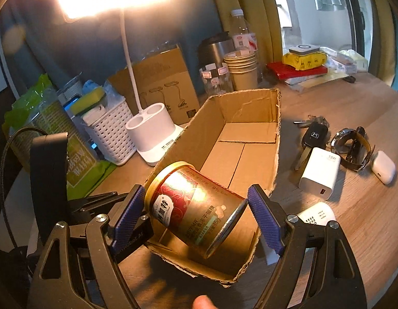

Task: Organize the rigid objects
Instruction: 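Carry the red tin can with the right gripper into the cardboard box and release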

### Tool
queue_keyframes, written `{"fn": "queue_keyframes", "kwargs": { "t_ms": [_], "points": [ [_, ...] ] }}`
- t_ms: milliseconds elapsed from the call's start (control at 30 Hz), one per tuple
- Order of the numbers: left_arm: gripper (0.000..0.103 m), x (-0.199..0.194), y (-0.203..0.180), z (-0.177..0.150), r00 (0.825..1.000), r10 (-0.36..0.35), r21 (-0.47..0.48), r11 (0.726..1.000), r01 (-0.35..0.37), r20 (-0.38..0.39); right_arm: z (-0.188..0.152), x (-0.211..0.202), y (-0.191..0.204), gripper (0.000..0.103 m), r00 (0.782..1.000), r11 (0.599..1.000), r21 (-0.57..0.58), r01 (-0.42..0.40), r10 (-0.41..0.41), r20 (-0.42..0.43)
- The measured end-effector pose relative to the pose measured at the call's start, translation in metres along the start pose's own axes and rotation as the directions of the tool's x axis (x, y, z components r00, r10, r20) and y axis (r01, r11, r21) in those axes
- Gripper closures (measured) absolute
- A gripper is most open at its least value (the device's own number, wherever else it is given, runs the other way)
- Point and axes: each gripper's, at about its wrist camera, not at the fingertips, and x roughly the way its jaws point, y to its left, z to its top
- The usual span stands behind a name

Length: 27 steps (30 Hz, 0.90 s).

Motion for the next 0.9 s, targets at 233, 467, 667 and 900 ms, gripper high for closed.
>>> {"fn": "queue_keyframes", "kwargs": {
  "t_ms": [233,467,667,900],
  "points": [
    [0.093,0.0,0.001,0.001,1.0,0.001,0.002,1.0,-0.001,0.001,-0.001,-0.003,-0.002,0.018,1.0,1.0,0.027,-0.003,0.003,0.005],
    [0.093,0.001,0.0,0.001,1.0,0.002,0.005,1.0,-0.002,0.002,0.003,-0.021,-0.006,0.018,0.997,0.999,0.038,0.032,-0.035,0.068],
    [0.093,0.001,-0.001,0.0,1.0,0.002,0.006,1.0,-0.002,0.003,0.009,-0.048,-0.019,0.018,0.98,0.992,0.041,0.119,-0.124,0.154],
    [0.093,0.001,-0.002,0.0,1.0,0.003,0.007,1.0,-0.003,0.004,0.012,-0.079,-0.04,0.018,0.946,0.972,0.057,0.228,-0.235,0.222]
  ]
}}
